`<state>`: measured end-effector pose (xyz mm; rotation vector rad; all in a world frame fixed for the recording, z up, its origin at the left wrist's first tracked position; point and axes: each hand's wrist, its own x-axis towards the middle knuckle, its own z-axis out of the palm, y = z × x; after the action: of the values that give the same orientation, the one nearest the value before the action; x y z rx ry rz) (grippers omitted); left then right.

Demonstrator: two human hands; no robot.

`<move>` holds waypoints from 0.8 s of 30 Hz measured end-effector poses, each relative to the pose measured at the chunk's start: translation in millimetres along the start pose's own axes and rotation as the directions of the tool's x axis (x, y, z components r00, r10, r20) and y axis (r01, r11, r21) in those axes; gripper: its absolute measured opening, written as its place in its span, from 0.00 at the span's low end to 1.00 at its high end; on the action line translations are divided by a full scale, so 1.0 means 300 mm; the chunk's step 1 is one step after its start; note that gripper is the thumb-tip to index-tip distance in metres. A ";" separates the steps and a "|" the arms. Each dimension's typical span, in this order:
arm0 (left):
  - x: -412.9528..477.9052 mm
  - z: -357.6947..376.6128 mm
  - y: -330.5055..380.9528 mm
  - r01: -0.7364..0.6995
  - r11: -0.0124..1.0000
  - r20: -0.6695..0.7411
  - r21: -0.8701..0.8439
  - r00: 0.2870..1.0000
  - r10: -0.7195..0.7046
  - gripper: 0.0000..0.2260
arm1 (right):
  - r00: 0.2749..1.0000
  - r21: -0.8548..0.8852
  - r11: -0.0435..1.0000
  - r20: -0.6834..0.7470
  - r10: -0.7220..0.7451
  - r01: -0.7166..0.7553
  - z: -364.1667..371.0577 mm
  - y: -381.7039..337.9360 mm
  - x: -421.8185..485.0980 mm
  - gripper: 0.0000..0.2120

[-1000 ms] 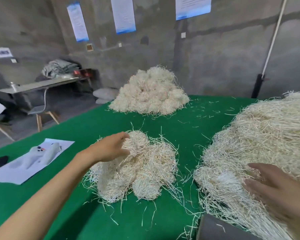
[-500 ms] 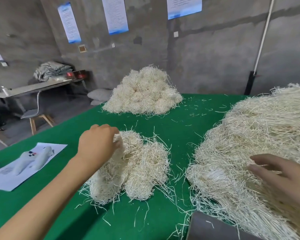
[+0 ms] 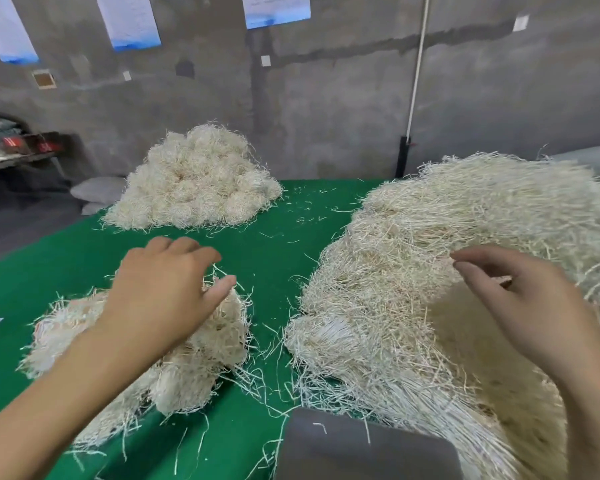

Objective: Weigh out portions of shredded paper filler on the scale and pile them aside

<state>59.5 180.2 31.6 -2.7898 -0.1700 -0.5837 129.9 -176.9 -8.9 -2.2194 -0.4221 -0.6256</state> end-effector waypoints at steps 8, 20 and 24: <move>0.148 0.053 0.503 -0.323 0.781 0.125 -0.534 0.884 0.451 0.23 | 0.742 -0.500 0.845 0.491 0.456 -0.189 -0.055 0.080 -0.045 0.39; 0.205 0.138 0.740 0.065 0.221 0.168 -0.973 0.854 0.491 0.28 | 0.977 0.143 0.974 0.144 0.157 -0.177 0.015 0.075 0.013 0.19; 0.220 0.137 0.663 0.072 0.120 0.108 -0.990 0.940 0.323 0.09 | 0.973 0.450 0.880 0.222 0.057 -0.154 0.021 0.072 0.015 0.26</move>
<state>169.1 6.9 -27.7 -4.1725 0.7519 -0.1470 146.0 -185.4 -22.8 -1.8294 -0.4921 -0.2044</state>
